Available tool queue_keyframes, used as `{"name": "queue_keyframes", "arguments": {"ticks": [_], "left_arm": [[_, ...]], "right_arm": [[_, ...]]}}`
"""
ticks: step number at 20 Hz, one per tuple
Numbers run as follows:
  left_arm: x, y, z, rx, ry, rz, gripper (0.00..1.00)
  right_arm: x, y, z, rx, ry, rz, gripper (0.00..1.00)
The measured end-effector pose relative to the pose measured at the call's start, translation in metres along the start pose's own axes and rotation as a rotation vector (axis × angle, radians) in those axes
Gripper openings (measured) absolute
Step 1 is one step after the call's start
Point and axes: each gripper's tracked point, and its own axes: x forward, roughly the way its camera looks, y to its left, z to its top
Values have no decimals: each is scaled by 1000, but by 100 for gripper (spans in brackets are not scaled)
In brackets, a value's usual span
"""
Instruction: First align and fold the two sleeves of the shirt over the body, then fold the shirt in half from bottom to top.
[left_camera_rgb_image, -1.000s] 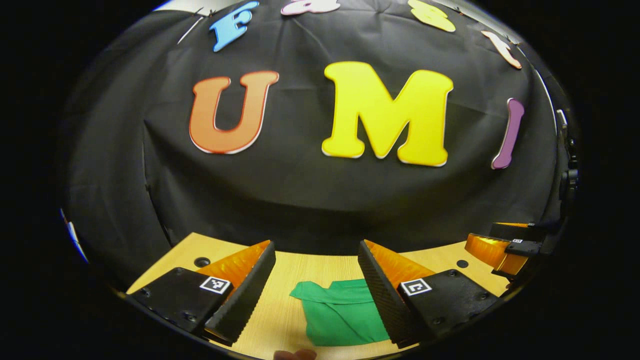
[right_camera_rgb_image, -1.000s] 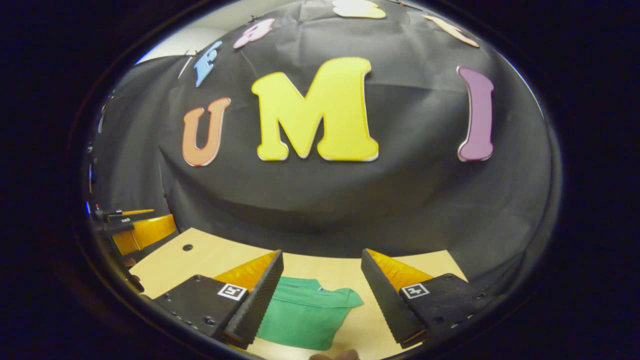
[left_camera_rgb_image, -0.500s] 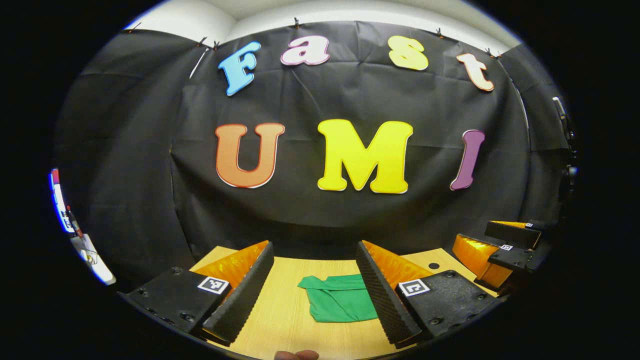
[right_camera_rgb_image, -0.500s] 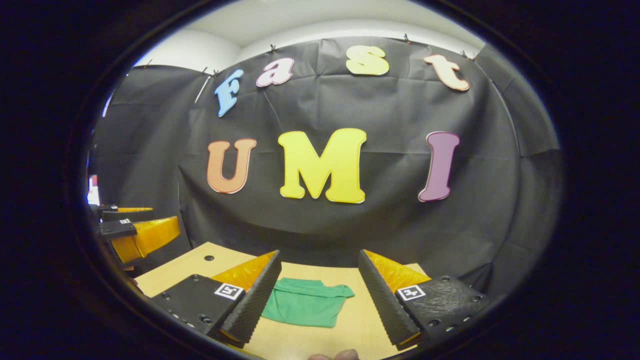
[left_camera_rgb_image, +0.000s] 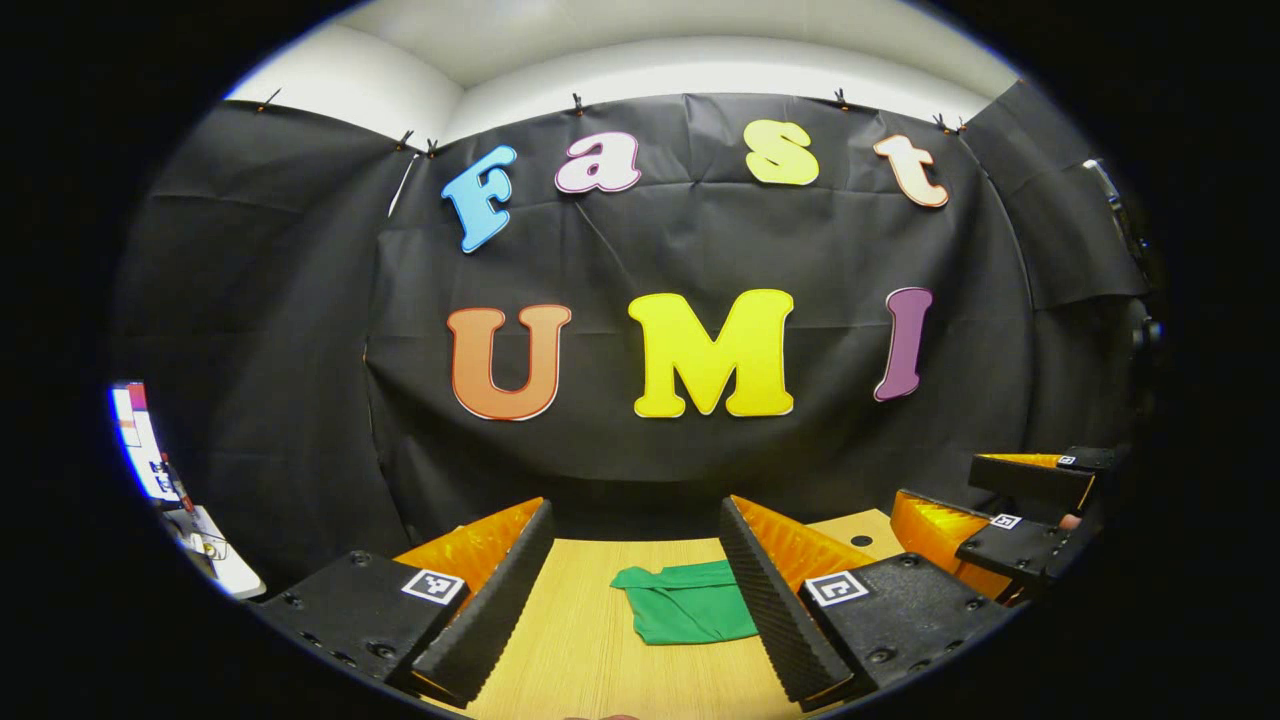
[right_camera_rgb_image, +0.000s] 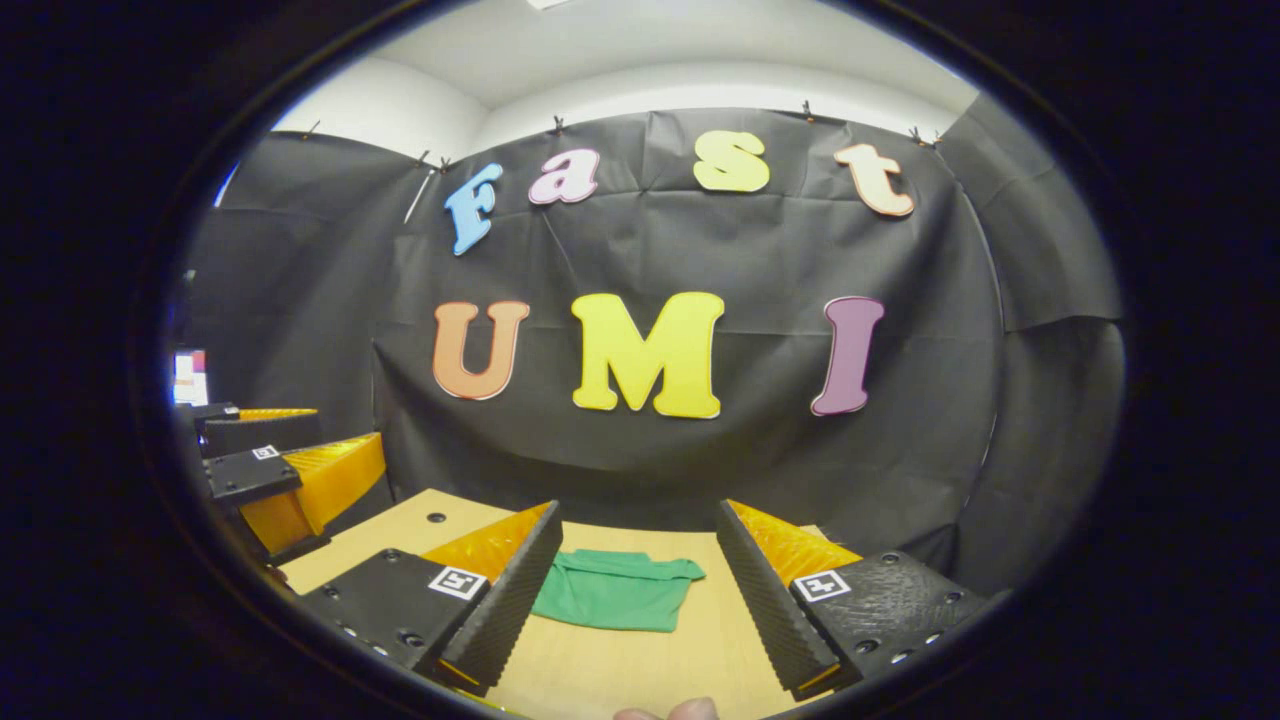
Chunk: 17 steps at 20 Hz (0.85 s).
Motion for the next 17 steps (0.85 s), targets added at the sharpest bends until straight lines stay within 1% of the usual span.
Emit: {"name": "queue_keyframes", "arguments": {"ticks": [4, 7, 12, 17], "left_arm": [[-7, 7, -1, -12, 3, 11, 100], [-8, 15, -5, -32, 19, 17, 100], [-6, 25, 0, -24, 0, 31, 100], [-2, 33, -3, -30, 10, 36, 100]], "right_arm": [[-5, 11, -2, 8, 3, 15, 96], [-2, 16, -1, 15, 8, 21, 96], [1, 26, 9, 2, -24, 24, 95], [7, 35, 8, -2, -16, 34, 96]]}}
